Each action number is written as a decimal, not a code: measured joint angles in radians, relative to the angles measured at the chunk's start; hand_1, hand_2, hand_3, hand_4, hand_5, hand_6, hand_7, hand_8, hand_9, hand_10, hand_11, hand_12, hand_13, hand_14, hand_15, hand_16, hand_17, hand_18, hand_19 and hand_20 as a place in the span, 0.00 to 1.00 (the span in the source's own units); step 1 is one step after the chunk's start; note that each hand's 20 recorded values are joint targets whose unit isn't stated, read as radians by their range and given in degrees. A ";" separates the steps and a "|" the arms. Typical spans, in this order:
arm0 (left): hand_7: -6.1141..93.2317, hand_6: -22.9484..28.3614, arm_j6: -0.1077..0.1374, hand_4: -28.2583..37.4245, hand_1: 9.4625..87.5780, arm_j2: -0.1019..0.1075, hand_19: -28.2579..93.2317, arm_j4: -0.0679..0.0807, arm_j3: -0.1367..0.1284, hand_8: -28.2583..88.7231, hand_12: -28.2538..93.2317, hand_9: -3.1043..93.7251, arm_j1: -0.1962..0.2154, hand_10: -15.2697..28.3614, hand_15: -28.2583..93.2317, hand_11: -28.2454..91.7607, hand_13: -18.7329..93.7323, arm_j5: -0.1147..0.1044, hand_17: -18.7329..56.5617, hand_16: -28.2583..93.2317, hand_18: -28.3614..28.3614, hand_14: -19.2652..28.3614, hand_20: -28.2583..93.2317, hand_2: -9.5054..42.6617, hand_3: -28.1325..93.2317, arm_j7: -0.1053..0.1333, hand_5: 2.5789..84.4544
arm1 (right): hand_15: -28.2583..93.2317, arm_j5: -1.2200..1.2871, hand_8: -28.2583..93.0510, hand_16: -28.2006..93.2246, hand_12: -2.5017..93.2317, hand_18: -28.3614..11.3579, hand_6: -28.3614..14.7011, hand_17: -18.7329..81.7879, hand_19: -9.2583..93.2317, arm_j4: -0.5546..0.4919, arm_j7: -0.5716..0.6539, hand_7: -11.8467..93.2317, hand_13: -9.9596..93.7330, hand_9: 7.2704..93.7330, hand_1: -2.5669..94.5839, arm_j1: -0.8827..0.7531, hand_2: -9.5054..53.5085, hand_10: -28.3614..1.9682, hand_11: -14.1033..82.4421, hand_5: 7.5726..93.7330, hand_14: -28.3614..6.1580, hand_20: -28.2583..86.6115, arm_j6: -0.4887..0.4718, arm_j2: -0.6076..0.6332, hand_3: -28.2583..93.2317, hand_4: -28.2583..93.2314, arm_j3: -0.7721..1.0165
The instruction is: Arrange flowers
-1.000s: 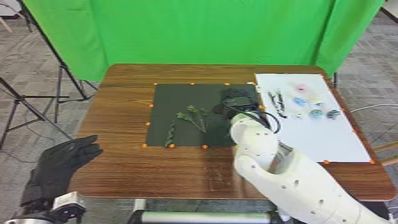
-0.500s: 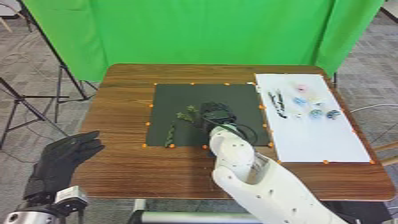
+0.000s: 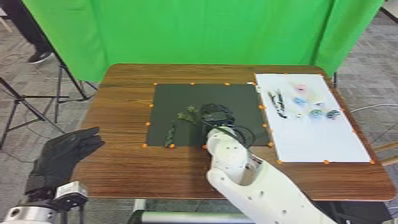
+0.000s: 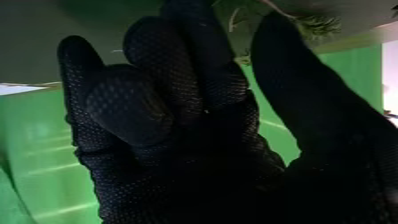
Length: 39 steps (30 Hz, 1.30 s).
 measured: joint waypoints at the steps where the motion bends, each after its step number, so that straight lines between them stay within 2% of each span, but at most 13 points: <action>1: 0.24 0.76 0.000 0.14 0.23 -0.001 0.71 0.000 -0.002 0.16 0.32 0.47 0.000 0.89 0.75 0.59 0.42 0.000 0.12 0.12 0.87 0.99 0.37 0.31 0.90 -0.001 0.59 | 0.82 -0.004 0.37 0.42 0.30 0.00 0.52 0.52 0.95 -0.002 -0.002 0.42 0.83 0.78 0.51 -0.004 0.08 0.28 0.66 0.84 0.44 0.14 0.000 -0.001 0.85 0.01 -0.001; 7: 0.24 0.76 -0.001 0.14 0.23 -0.002 0.71 0.000 -0.005 0.16 0.32 0.47 0.002 0.89 0.75 0.59 0.42 0.000 0.12 0.12 0.87 0.99 0.37 0.31 0.90 -0.005 0.59 | 0.82 -0.039 0.38 0.43 0.31 0.00 0.55 0.52 0.95 -0.026 -0.016 0.43 0.85 0.82 0.54 -0.041 0.06 0.33 0.65 0.86 0.47 0.15 -0.007 -0.010 0.85 0.00 -0.004; 12: 0.24 0.76 -0.001 0.14 0.23 -0.002 0.71 -0.002 -0.019 0.16 0.32 0.47 0.013 0.89 0.75 0.59 0.42 0.000 0.12 0.12 0.87 0.99 0.37 0.31 0.90 -0.009 0.59 | 0.81 -0.050 0.39 0.43 0.34 0.00 0.55 0.52 0.95 -0.047 -0.026 0.42 0.85 0.83 0.56 -0.058 0.05 0.37 0.63 0.87 0.47 0.16 -0.010 -0.015 0.85 0.00 -0.023; 17: 0.24 0.76 0.000 0.14 0.23 -0.003 0.71 -0.005 -0.028 0.16 0.32 0.47 0.025 0.89 0.75 0.59 0.42 0.000 0.12 0.12 0.87 0.99 0.37 0.31 0.90 -0.009 0.59 | 0.81 -0.048 0.39 0.44 0.35 0.00 0.55 0.52 0.95 -0.055 -0.026 0.42 0.86 0.83 0.56 -0.058 0.04 0.38 0.63 0.87 0.48 0.16 -0.010 -0.014 0.86 0.00 -0.040; 22: 0.24 0.76 0.001 0.14 0.23 -0.006 0.71 -0.017 -0.045 0.16 0.32 0.47 0.052 0.89 0.75 0.59 0.42 -0.001 0.12 0.12 0.87 0.99 0.37 0.31 0.90 -0.005 0.59 | 0.81 -0.047 0.40 0.44 0.36 0.00 0.55 0.52 0.95 -0.069 -0.030 0.41 0.86 0.83 0.56 -0.058 0.04 0.39 0.62 0.87 0.48 0.17 -0.012 0.001 0.86 0.00 -0.051; 32: 0.24 0.76 0.002 0.14 0.23 -0.013 0.71 -0.022 -0.046 0.16 0.32 0.47 0.070 0.89 0.75 0.59 0.42 -0.001 0.12 0.12 0.87 0.99 0.37 0.31 0.90 -0.002 0.60 | 0.81 -0.032 0.40 0.44 0.37 0.01 0.55 0.52 0.95 -0.087 -0.030 0.41 0.86 0.84 0.57 -0.050 0.04 0.39 0.62 0.88 0.48 0.17 -0.014 0.038 0.86 0.00 -0.056; 39: 0.24 0.76 0.006 0.14 0.23 -0.014 0.71 -0.031 -0.055 0.16 0.32 0.47 0.084 0.89 0.75 0.59 0.42 -0.001 0.12 0.12 0.87 0.99 0.37 0.31 0.90 0.000 0.60 | 0.81 -0.027 0.41 0.44 0.37 0.02 0.55 0.52 0.95 -0.106 -0.029 0.41 0.86 0.85 0.57 -0.055 0.03 0.40 0.61 0.88 0.48 0.18 -0.017 0.052 0.86 0.00 -0.065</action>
